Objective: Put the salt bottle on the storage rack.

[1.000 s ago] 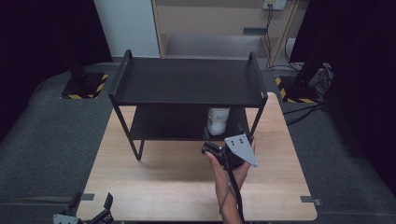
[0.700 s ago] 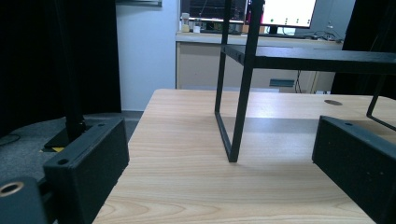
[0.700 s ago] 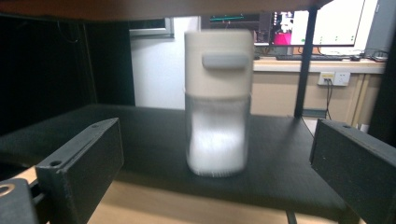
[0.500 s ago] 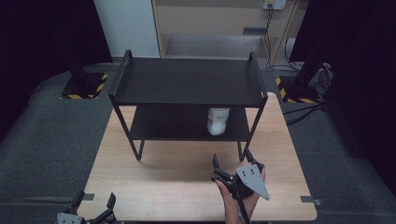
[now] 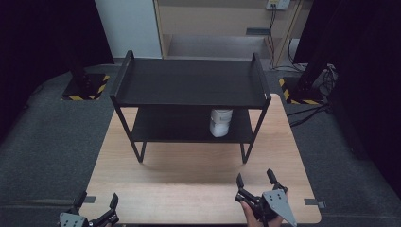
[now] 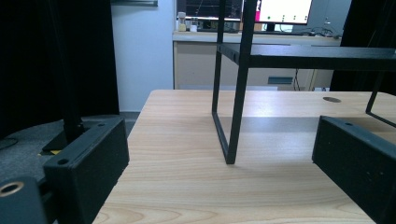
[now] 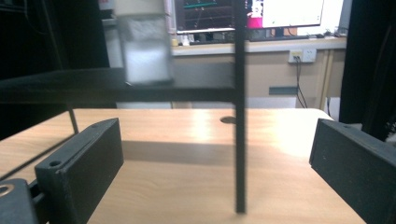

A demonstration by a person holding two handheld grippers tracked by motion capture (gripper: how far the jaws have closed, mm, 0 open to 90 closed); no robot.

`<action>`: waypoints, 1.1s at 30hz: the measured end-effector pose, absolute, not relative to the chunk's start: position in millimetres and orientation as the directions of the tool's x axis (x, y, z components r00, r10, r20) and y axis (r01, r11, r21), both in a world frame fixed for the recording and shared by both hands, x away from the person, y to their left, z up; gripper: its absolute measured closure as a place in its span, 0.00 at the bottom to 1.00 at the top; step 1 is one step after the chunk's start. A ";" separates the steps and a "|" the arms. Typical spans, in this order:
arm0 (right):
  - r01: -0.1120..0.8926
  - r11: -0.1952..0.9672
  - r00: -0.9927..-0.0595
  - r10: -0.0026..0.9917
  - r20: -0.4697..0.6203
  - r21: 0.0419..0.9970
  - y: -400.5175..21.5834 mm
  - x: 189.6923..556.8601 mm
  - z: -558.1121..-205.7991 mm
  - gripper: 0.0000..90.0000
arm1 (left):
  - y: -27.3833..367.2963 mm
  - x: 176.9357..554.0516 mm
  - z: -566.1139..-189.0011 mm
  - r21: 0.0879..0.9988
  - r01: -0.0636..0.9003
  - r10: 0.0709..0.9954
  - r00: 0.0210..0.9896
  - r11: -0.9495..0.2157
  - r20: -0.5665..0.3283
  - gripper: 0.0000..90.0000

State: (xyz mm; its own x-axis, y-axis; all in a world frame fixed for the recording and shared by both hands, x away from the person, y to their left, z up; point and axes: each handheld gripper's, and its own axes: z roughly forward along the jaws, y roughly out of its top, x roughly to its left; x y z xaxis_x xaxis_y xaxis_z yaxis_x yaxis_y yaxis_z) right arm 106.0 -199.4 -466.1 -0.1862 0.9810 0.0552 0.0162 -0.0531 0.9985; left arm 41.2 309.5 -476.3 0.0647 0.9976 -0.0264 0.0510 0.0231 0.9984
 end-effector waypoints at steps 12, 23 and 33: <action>0.054 -0.086 -0.126 0.988 0.092 0.995 -247.2 87.3 -488.4 0.05 | 307.9 46.9 -476.8 0.998 0.054 0.997 0.068 0.020 -0.024 0.03; 0.045 -0.051 -0.108 0.993 0.056 0.998 -273.5 75.6 -484.7 0.06 | 308.6 51.7 -476.3 0.999 0.050 0.998 0.059 0.013 -0.016 0.03; 0.030 -0.052 -0.095 0.994 0.055 0.998 -288.5 72.3 -483.2 0.07 | 312.1 52.5 -476.0 0.999 0.054 0.999 0.044 0.006 -0.008 0.03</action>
State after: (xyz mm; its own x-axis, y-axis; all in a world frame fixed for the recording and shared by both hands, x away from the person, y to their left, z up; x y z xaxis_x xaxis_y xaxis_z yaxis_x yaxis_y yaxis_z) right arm 72.3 -288.5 -483.2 -0.0946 0.9940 0.0550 0.0298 -0.0524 0.9982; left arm 52.5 312.1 -476.0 0.0439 0.9990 -0.0082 0.0536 0.0058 0.9985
